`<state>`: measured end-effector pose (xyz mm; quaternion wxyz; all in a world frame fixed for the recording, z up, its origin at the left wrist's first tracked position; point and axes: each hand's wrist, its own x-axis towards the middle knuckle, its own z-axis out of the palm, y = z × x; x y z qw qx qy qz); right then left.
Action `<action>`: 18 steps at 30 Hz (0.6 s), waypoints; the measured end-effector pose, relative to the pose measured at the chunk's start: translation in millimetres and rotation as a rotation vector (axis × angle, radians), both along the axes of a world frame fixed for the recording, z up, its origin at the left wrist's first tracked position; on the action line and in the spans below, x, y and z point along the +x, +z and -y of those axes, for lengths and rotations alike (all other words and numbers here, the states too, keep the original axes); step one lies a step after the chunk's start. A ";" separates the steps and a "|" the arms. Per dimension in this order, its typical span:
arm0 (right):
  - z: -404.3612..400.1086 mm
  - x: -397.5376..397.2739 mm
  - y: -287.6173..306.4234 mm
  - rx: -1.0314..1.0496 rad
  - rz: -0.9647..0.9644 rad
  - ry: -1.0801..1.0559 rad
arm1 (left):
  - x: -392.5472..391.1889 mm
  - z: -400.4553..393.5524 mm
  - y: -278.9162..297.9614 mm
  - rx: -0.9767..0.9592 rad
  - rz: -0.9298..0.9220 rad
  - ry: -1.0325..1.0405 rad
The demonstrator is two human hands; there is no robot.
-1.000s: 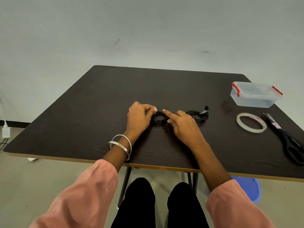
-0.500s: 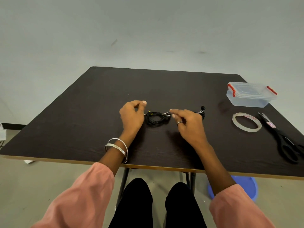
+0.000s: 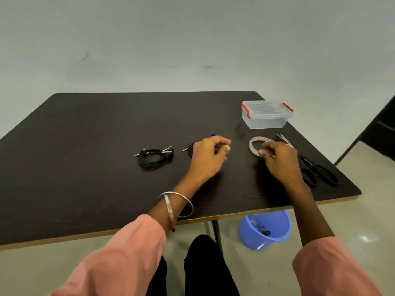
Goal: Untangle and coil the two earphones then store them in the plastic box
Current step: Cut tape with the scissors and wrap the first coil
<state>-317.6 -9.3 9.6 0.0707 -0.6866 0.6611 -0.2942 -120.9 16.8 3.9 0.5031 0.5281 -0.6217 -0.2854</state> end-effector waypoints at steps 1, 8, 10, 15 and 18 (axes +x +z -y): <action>2.7 -0.3 -3.1 0.015 -0.068 0.032 | -10.8 5.8 -3.0 0.028 0.055 -0.041; 13.9 8.6 -15.5 0.066 -0.285 -0.001 | -37.9 37.9 -16.8 0.090 0.358 -0.085; 12.8 5.8 -16.3 0.057 -0.246 0.004 | -40.3 45.4 -19.9 0.083 0.404 -0.087; 5.5 -0.3 -19.0 -0.063 -0.070 0.099 | -46.5 53.0 -24.1 0.081 0.329 -0.021; 4.9 -2.5 -21.5 -0.116 -0.009 0.152 | -46.8 52.2 -23.0 0.075 0.190 0.016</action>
